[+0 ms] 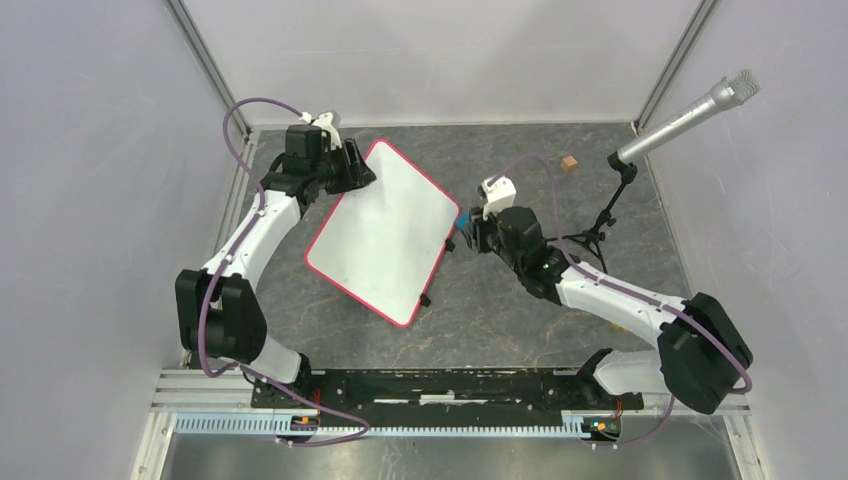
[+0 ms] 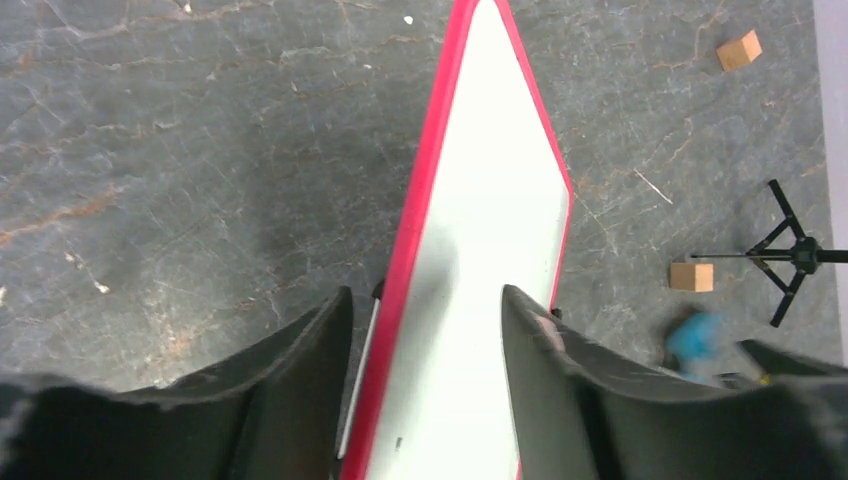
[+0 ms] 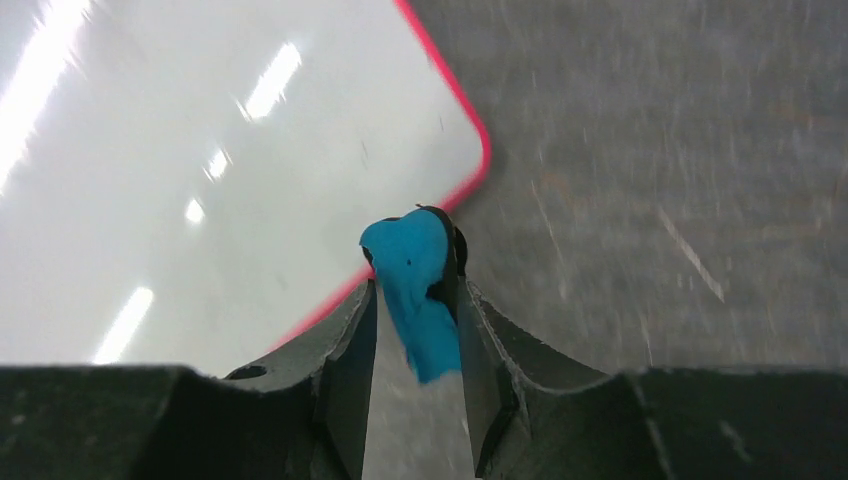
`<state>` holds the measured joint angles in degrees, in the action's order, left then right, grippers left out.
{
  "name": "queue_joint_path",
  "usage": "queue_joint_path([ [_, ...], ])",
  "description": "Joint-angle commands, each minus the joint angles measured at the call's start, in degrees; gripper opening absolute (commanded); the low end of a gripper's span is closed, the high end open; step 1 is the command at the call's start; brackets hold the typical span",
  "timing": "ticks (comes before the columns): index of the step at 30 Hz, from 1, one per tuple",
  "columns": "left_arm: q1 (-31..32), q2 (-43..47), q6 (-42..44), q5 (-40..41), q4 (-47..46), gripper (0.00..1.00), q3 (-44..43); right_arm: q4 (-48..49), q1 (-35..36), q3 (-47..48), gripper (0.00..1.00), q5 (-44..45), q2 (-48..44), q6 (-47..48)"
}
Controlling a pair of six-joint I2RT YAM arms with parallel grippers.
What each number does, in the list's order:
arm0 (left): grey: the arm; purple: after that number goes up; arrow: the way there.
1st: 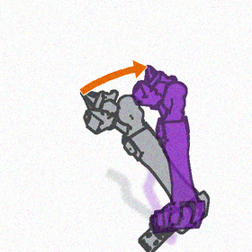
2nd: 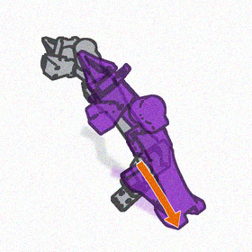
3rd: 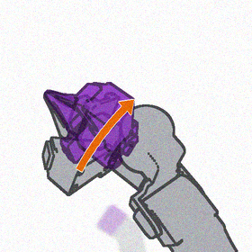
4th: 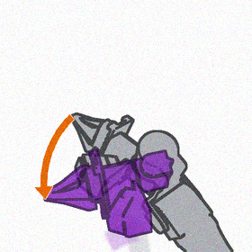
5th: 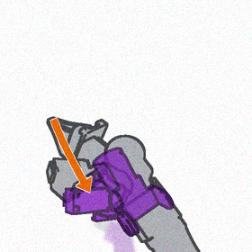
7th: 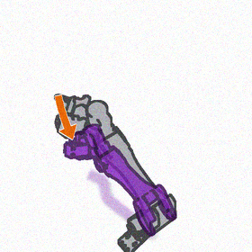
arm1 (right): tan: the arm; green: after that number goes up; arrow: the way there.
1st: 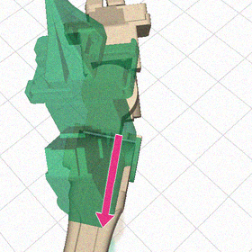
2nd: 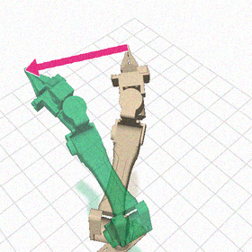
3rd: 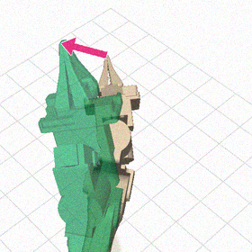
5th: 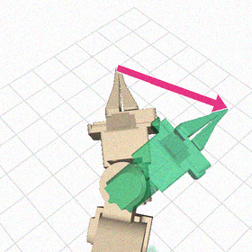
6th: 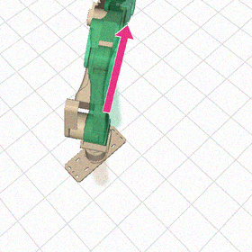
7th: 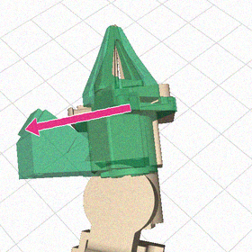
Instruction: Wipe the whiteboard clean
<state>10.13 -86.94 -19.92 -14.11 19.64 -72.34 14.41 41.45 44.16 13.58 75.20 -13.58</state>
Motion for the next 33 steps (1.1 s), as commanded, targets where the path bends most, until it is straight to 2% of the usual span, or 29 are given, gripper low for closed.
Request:
queue_joint_path([
  [1,0.5,3.2,0.4,-0.5,2.1,0.7,-0.4,-14.1,-0.2,-9.0,0.41,-0.4,-3.3,2.4],
  [3,0.5,4.6,0.4,-0.5,2.2,0.77,-0.3,-18.0,-0.1,-12.6,0.41,-0.8,-5.9,1.8],
  [5,0.5,6.3,0.5,0.0,2.3,0.9,-0.3,-22.1,0.2,-14.3,0.41,-0.6,-8.2,1.4],
  [8,0.5,9.6,0.8,1.4,2.4,0.96,0.3,-26.3,1.7,-15.9,0.41,0.9,-12.7,0.5],
  [11,0.5,12.9,0.8,2.4,2.2,0.97,1.0,-28.1,1.9,-15.7,0.49,1.2,-17.4,-0.1],
  [13,0.6,14.7,0.8,2.8,2.1,0.97,1.4,-27.9,1.9,-15.6,0.58,2.0,-19.3,-0.4],
  [15,0.8,16.3,0.9,2.7,1.6,0.98,1.9,-27.1,1.9,-15.2,0.68,3.1,-19.3,-0.9],
  [17,1.5,17.8,1.1,2.4,1.0,0.98,2.3,-26.8,1.9,-14.2,0.72,3.8,-18.1,-2.2],
  [21,4.2,20.4,2.8,1.3,0.5,0.98,2.5,-25.9,2.0,-11.9,0.84,1.7,-16.5,-3.9],
  [25,8.3,23.0,5.4,-1.8,-1.3,1.0,2.9,-27.8,2.0,-10.5,0.98,-0.4,-20.4,-3.2],
  [33,16.1,32.3,9.0,-13.8,-12.1,1.0,8.6,-37.2,2.1,-5.0,0.98,2.9,-40.6,0.7],
])
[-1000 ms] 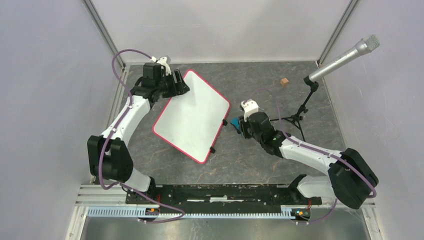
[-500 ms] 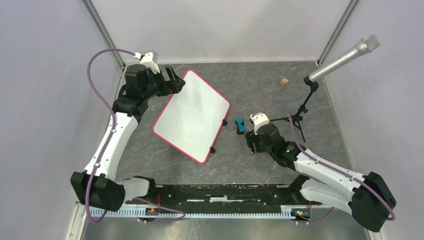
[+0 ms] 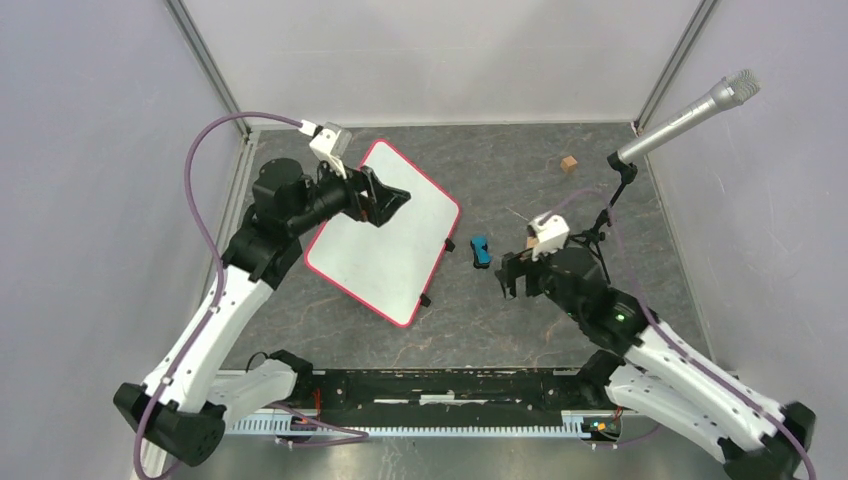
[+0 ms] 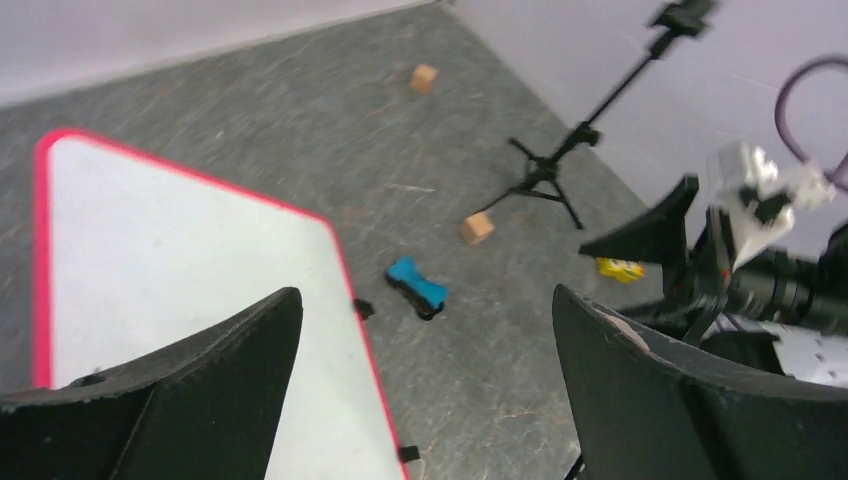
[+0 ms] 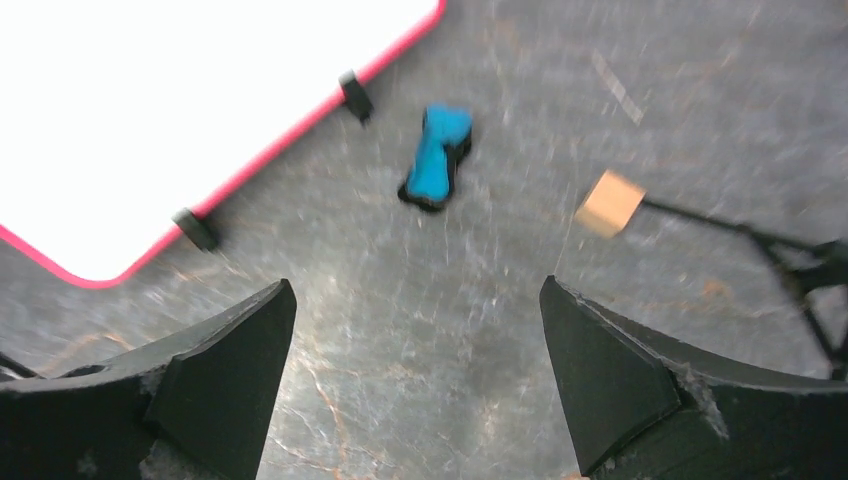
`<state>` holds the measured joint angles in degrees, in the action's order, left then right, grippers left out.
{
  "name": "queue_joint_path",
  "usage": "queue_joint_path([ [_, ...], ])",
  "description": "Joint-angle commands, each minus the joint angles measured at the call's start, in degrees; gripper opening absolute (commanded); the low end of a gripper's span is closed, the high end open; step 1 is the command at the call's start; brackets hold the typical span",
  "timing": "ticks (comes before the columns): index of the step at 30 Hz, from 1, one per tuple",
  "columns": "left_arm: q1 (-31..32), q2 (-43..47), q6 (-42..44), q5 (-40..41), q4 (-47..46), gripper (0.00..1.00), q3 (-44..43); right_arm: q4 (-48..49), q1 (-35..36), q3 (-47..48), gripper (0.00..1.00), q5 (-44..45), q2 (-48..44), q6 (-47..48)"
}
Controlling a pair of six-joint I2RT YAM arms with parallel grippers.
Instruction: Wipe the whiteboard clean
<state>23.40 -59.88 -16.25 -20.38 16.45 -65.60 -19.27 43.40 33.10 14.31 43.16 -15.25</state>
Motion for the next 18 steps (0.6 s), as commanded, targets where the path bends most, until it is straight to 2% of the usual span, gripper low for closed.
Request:
queue_joint_path([
  [1,3.4,7.0,6.1,-8.4,-10.1,1.0,2.8,-4.3,0.1,7.3,0.98,2.9,-11.2,2.8],
  [5,4.5,14.6,7.7,-8.8,-16.0,1.0,7.2,-7.0,0.1,13.1,0.98,6.9,-16.7,4.4],
  [10,4.6,24.4,1.2,-2.1,-25.0,1.0,12.3,-6.8,0.1,17.8,0.98,9.6,-19.2,7.7],
  [18,4.6,26.9,-0.3,4.3,-20.8,1.0,9.1,-3.0,0.1,16.6,0.98,11.7,-22.7,10.4],
])
